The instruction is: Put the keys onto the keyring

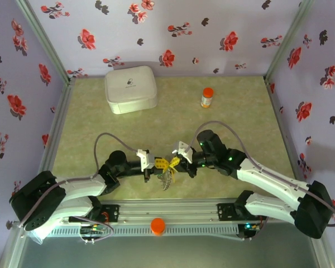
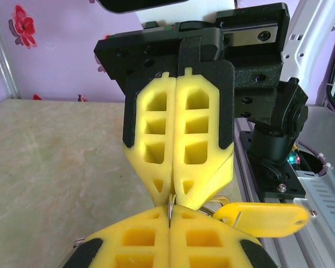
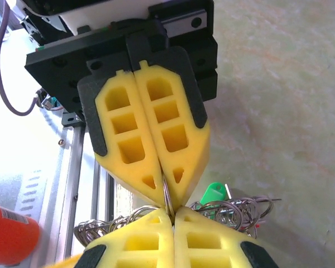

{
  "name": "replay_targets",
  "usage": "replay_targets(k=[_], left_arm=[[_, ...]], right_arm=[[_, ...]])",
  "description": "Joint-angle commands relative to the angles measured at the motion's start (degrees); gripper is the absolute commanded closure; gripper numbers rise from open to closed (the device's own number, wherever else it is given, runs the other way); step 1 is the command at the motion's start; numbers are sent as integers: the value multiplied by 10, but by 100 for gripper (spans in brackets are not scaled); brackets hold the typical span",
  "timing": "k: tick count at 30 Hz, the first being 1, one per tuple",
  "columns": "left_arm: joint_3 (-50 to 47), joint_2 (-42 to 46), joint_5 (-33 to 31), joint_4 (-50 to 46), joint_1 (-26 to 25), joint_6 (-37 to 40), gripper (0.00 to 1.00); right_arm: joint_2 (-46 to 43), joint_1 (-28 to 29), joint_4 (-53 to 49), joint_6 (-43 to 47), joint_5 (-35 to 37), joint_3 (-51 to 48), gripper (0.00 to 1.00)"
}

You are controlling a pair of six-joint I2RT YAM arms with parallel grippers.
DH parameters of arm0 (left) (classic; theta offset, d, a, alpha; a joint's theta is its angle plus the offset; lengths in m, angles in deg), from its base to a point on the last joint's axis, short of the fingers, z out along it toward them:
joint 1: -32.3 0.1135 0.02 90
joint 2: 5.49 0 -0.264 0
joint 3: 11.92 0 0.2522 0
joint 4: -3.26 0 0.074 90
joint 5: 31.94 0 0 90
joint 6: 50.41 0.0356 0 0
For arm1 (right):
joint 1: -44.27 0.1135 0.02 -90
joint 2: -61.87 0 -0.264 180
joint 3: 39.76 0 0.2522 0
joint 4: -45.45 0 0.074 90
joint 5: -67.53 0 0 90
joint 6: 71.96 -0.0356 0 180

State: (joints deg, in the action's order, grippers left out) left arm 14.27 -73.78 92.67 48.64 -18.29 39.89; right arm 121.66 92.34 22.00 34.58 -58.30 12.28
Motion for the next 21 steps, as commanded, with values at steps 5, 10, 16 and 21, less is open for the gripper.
replay_targets(k=[5, 10, 16, 21], left_arm=[[-4, 38, -47, -28, 8, 32, 70], [40, 89, -48, -234, 9, 101, 73], [86, 102, -32, -343, 12, 143, 80], [114, 86, -7, -393, 14, 161, 100]], right_arm=[[9, 9, -88, 50, 53, 72, 100], [51, 30, -184, 93, 92, 134, 100], [123, 62, -282, 137, 143, 213, 100], [149, 70, -304, 150, 142, 248, 100]])
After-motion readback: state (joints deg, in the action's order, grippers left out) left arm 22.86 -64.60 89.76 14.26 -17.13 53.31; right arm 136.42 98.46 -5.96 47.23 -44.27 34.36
